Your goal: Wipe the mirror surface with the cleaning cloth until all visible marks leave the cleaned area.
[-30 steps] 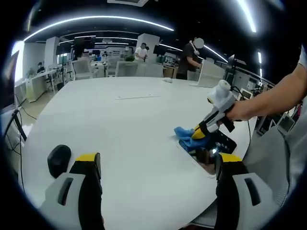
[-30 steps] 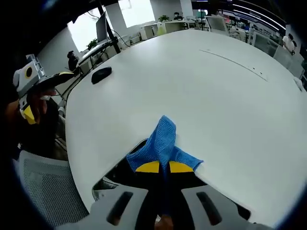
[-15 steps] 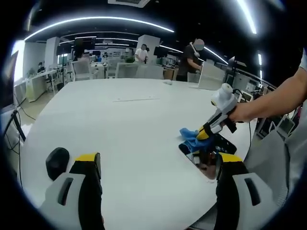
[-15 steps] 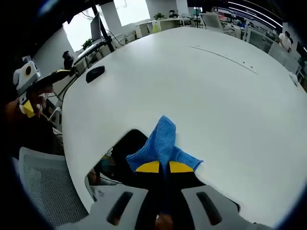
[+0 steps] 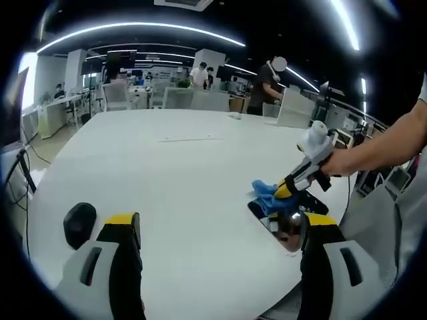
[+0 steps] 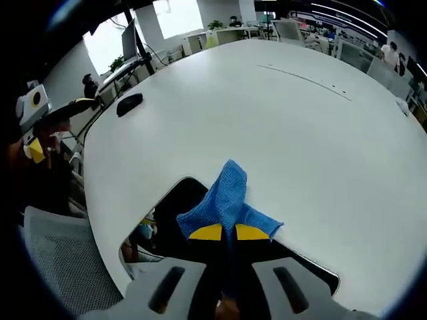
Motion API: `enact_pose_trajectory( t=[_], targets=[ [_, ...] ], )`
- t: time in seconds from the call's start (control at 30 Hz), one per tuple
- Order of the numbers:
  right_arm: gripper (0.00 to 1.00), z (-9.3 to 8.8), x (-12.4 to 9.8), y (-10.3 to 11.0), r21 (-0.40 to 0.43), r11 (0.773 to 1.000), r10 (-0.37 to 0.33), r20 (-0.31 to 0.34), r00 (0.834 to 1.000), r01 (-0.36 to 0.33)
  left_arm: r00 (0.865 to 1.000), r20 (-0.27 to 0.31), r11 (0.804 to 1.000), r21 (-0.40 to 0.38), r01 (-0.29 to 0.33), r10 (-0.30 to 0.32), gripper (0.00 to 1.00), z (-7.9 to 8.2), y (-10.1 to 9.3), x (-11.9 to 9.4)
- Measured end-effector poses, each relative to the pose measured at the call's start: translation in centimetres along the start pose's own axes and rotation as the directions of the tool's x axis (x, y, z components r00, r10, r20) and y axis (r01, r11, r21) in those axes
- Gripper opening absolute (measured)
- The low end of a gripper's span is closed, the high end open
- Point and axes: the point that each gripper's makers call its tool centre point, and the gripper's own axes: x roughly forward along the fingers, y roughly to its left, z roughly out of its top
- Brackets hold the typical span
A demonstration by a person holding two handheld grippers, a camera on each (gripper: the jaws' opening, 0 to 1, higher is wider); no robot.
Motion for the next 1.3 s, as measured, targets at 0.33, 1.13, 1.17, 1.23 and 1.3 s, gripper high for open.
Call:
enact_pose_trajectory(
  t=[0.33,1.13,1.17,1.23,1.3],
  targets=[
    [0.00,-1.2,-0.2,1.0,-0.005,1.000,-0.002,0.005,1.000,0.002,1.000,0.012,1.000,-0.024,0.002,-0.002,0.99,0.2,-1.0,-0.4],
    [0.00,-4.4,-2.2,5.2,0.011,0.999,0.051,-0.028,0.998,-0.051,1.000,-0.014,1.000,-0.020,-0.002,0.002,0.99,-1.1,-1.0,0.1],
    [0.00,-4.5,-2.3,5.2,0.011,0.999,0.052,-0.027,0.998,-0.052,1.000,-0.014,1.000,-0.019,-0.006,0.005,0.99,-1.1,-0.9,0.1],
    [0.00,-4.7,-2.4,5.5,0.013,0.998,0.055,-0.028,0.998,-0.054,1.000,-0.010,1.000,-0.026,-0.012,0.011,0.99,-1.1,-0.7,0.0],
    [0.00,-4.8,-2.6,5.6,0.016,0.998,0.057,-0.027,0.998,-0.057,1.000,-0.007,1.000,-0.024,-0.015,0.015,0.99,-1.0,-0.8,0.0]
  ],
)
